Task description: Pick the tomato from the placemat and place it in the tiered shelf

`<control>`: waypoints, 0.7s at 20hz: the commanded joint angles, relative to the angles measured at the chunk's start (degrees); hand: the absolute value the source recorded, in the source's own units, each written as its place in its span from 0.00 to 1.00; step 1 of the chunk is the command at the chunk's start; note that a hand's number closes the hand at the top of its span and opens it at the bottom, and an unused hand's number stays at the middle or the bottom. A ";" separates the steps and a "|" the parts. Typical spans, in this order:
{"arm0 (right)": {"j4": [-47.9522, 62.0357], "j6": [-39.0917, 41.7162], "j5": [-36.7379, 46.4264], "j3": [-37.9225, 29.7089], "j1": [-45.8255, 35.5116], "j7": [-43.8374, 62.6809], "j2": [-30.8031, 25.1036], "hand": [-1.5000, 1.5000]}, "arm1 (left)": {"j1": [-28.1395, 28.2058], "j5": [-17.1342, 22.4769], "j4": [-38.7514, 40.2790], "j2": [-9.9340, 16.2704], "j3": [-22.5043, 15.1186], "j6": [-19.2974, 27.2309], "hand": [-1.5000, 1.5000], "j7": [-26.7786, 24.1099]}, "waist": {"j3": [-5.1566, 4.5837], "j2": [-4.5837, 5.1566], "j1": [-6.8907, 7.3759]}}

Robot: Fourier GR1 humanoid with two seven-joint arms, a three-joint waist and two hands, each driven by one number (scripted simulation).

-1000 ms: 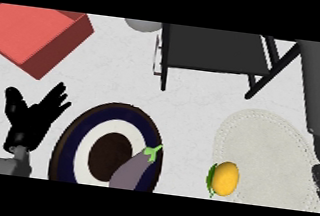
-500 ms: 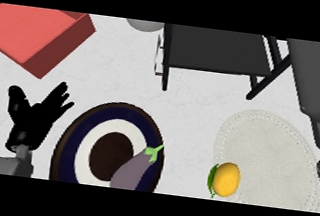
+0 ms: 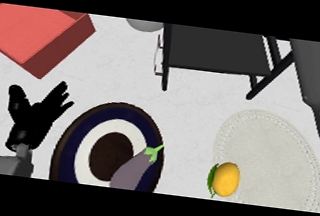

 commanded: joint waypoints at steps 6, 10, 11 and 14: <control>4.30 1.57 2.19 1.41 -2.90 -0.65 0.08 1.00 | 0.50 -1.21 3.62 -1.39 -0.46 0.18 0.50 -1.15 | -0.32 0.09 -0.38; 3.07 -9.75 -2.60 -6.13 -2.66 2.93 2.02 0.00 | -1.35 -2.08 3.00 -1.79 -0.55 1.69 0.50 -0.75 | -0.31 0.17 -0.44; 2.69 -8.59 -4.18 -7.57 -1.64 1.61 0.31 0.00 | 0.16 -1.67 2.10 -3.39 -1.06 2.18 0.50 -0.94 | -0.28 0.06 -0.56; 3.15 -10.78 -6.44 -10.07 -2.39 2.67 1.33 0.00 | 0.49 -0.96 0.39 -1.00 -0.14 0.85 0.50 1.83 | -0.27 0.09 -0.18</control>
